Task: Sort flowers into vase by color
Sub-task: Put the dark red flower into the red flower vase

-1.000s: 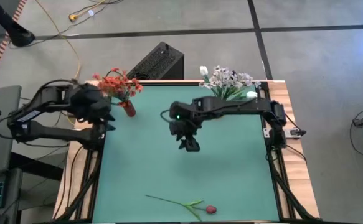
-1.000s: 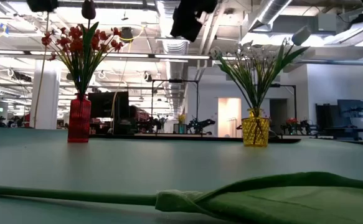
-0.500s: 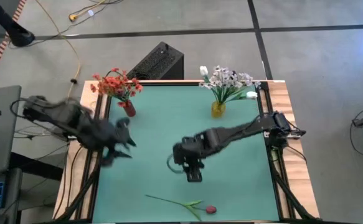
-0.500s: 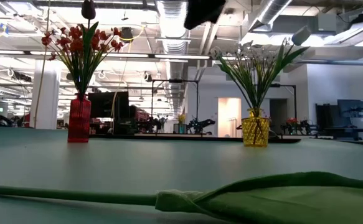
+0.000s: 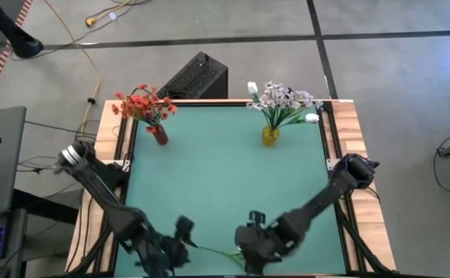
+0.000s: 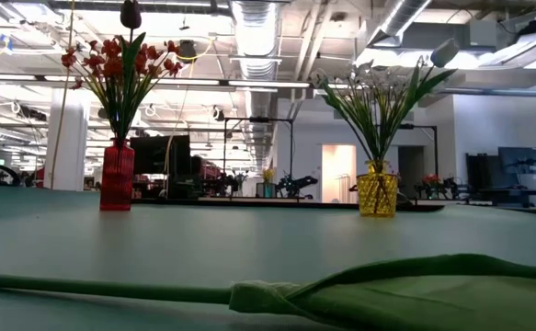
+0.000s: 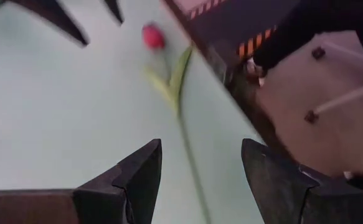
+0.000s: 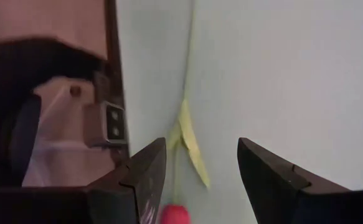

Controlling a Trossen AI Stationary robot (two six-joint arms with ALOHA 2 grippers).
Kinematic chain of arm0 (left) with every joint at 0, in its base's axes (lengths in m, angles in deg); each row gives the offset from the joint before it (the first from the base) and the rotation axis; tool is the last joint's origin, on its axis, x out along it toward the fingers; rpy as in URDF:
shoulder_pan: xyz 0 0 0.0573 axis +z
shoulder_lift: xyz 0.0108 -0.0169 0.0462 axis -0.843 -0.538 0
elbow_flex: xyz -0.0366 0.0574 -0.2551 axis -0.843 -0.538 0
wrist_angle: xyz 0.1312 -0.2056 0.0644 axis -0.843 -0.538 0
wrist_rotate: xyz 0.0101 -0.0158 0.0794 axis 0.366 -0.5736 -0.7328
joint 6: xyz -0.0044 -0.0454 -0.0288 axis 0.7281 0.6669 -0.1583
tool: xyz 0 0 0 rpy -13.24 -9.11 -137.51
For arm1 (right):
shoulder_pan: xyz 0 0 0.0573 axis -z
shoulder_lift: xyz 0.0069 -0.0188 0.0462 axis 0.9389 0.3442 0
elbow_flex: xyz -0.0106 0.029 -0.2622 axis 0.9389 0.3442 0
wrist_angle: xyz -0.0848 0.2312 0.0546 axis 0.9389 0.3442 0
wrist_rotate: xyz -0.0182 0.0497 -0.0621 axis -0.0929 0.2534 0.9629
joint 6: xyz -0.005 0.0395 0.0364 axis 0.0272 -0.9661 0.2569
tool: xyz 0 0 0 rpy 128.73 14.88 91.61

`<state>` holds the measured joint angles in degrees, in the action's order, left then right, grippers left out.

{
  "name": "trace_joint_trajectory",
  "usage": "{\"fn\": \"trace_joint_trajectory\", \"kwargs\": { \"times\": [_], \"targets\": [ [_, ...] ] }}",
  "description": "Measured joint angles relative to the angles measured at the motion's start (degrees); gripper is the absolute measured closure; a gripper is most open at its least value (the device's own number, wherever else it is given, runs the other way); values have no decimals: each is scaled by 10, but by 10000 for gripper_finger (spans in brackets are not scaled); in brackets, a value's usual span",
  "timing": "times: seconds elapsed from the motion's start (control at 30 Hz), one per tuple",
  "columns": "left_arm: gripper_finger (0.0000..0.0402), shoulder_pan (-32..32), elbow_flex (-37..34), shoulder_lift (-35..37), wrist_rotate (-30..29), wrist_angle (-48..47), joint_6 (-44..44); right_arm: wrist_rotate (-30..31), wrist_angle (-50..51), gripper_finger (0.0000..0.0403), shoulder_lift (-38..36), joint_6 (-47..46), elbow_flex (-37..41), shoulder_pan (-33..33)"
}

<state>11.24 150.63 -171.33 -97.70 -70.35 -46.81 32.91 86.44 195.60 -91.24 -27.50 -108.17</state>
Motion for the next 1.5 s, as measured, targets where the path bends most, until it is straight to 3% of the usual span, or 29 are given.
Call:
{"fn": "trace_joint_trajectory", "kwargs": {
  "times": [0.2, 0.43, 0.93, 1.5],
  "targets": [
    [192, 12, 0, -98, -3, 169, -36, 142, -16, 180, 4, -48, 1, -75],
    [192, 51, 0, -169, -1, 198, 21, 272, -95, 180, 5, -76, 56, -125],
    [199, 73, 0, -249, 14, 205, 82, 269, -146, 180, 5, -80, 94, -112],
    [395, 92, 3, -245, 98, 140, 127, 254, -151, 180, 5, -71, 94, -91]
  ]
}}
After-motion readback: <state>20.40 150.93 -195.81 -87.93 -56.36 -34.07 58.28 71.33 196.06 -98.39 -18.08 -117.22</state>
